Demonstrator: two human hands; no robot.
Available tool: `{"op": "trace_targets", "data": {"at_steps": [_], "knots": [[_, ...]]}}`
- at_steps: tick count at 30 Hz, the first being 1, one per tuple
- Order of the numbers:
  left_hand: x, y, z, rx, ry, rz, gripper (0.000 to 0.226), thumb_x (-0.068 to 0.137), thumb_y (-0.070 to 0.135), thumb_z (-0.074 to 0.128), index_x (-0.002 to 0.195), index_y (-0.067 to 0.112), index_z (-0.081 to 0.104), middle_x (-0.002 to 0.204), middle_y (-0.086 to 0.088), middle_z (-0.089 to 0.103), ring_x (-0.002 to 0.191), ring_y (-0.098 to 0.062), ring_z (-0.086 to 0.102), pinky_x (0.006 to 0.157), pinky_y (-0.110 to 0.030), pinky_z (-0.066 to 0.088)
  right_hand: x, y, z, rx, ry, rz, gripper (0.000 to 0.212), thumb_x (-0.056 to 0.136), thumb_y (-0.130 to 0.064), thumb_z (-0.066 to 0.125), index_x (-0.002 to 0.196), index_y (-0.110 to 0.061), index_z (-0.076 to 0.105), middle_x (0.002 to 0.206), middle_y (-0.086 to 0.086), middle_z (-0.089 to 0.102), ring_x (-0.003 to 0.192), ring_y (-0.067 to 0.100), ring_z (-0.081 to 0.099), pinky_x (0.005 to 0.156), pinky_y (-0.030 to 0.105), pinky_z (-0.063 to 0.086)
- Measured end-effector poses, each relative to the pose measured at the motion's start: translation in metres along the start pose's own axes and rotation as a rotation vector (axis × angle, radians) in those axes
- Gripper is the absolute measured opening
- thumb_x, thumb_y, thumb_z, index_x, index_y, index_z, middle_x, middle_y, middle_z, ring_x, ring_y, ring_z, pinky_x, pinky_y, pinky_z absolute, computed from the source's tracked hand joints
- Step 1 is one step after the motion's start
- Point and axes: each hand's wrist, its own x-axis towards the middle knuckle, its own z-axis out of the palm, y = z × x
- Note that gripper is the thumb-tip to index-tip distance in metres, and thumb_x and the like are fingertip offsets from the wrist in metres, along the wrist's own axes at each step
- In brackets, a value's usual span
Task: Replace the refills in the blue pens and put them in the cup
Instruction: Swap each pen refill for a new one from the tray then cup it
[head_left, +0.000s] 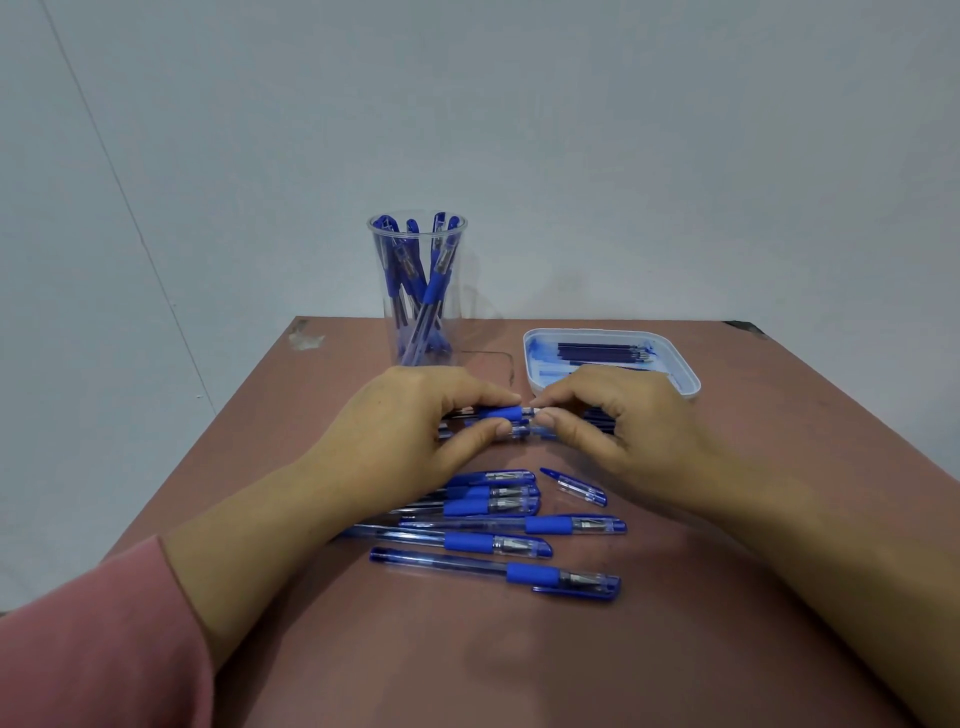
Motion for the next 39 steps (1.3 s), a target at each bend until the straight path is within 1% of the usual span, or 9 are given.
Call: {"op": "trace_targets", "data": {"at_steps": [3,8,13,17,22,26,34,36,39], "knots": [[0.000,-0.001,0.000,-0.003,0.002,-0.006,0.027,0.090,0.040,0.064,0.116,0.035,0.069,0.094,0.025,0.066,0.085,0.001,0.063,0.073,-0.032,0.056,-0.001,0.000,0.000,0.020,0.007,0.012,0.030,0.086,-0.039,0.065,0.115,-0.032,0.060,0.091,-0.018,0.061,0.086,0.000,0.059,0.076,0.011,0.046],[0.000,0.000,0.000,-0.019,0.013,-0.001,0.026,0.090,0.040,0.064,0.114,0.035,0.070,0.095,0.022,0.069,0.085,0.002,0.064,0.074,-0.033,0.056,0.000,0.001,0.002,-0.033,0.023,-0.019,0.009,0.090,-0.027,0.065,0.098,-0.025,0.066,0.085,-0.021,0.058,0.081,-0.003,0.057,0.072,0.012,0.044],[-0.001,0.001,0.000,-0.026,0.008,-0.002,0.027,0.089,0.044,0.062,0.114,0.035,0.070,0.093,0.027,0.065,0.085,0.004,0.063,0.074,-0.031,0.056,-0.003,-0.001,0.000,0.013,0.007,0.024,0.030,0.087,-0.036,0.064,0.115,-0.033,0.058,0.091,-0.020,0.060,0.086,0.000,0.060,0.077,0.011,0.045],[-0.001,0.002,0.000,-0.027,0.010,0.002,0.030,0.087,0.046,0.059,0.114,0.036,0.070,0.094,0.024,0.067,0.086,0.003,0.063,0.074,-0.031,0.056,-0.001,0.000,0.001,-0.035,0.007,-0.015,0.011,0.090,-0.026,0.065,0.100,-0.023,0.067,0.088,-0.015,0.064,0.082,-0.001,0.059,0.073,0.013,0.045],[-0.001,0.002,0.000,-0.025,0.014,0.007,0.028,0.089,0.046,0.059,0.113,0.036,0.070,0.090,0.030,0.063,0.085,0.004,0.063,0.074,-0.029,0.055,-0.003,-0.002,-0.001,0.047,-0.003,0.040,0.032,0.086,-0.034,0.068,0.116,-0.031,0.059,0.090,-0.018,0.063,0.085,0.000,0.062,0.076,0.011,0.047],[-0.001,0.001,0.000,-0.015,0.015,0.011,0.025,0.090,0.040,0.065,0.114,0.036,0.070,0.091,0.028,0.064,0.086,0.004,0.063,0.074,-0.029,0.056,0.000,-0.002,0.000,-0.016,0.002,-0.010,0.011,0.088,-0.025,0.067,0.099,-0.025,0.065,0.086,-0.019,0.061,0.081,-0.001,0.059,0.072,0.016,0.047],[-0.001,0.001,0.002,-0.020,0.014,0.011,0.027,0.089,0.043,0.062,0.114,0.037,0.069,0.093,0.023,0.068,0.085,0.003,0.063,0.072,-0.030,0.055,0.000,-0.003,0.000,0.020,-0.010,-0.005,0.013,0.087,-0.025,0.068,0.100,-0.027,0.066,0.090,-0.022,0.061,0.085,-0.001,0.061,0.075,0.017,0.049],[-0.001,0.000,0.002,-0.015,0.010,0.004,0.025,0.089,0.042,0.064,0.113,0.037,0.070,0.093,0.024,0.067,0.085,0.004,0.063,0.072,-0.030,0.055,0.000,-0.004,-0.001,0.044,-0.031,0.040,0.014,0.087,-0.030,0.068,0.098,-0.035,0.064,0.089,-0.022,0.063,0.084,0.002,0.062,0.073,0.020,0.050],[-0.001,-0.002,0.000,0.009,0.003,-0.036,0.025,0.088,0.037,0.068,0.113,0.036,0.070,0.091,0.026,0.065,0.084,0.004,0.061,0.074,-0.029,0.055,0.000,0.000,-0.012,-0.005,-0.129,0.141,0.019,0.081,-0.052,0.064,0.096,-0.045,0.056,0.087,-0.023,0.060,0.083,0.003,0.059,0.067,0.015,0.045]]}}
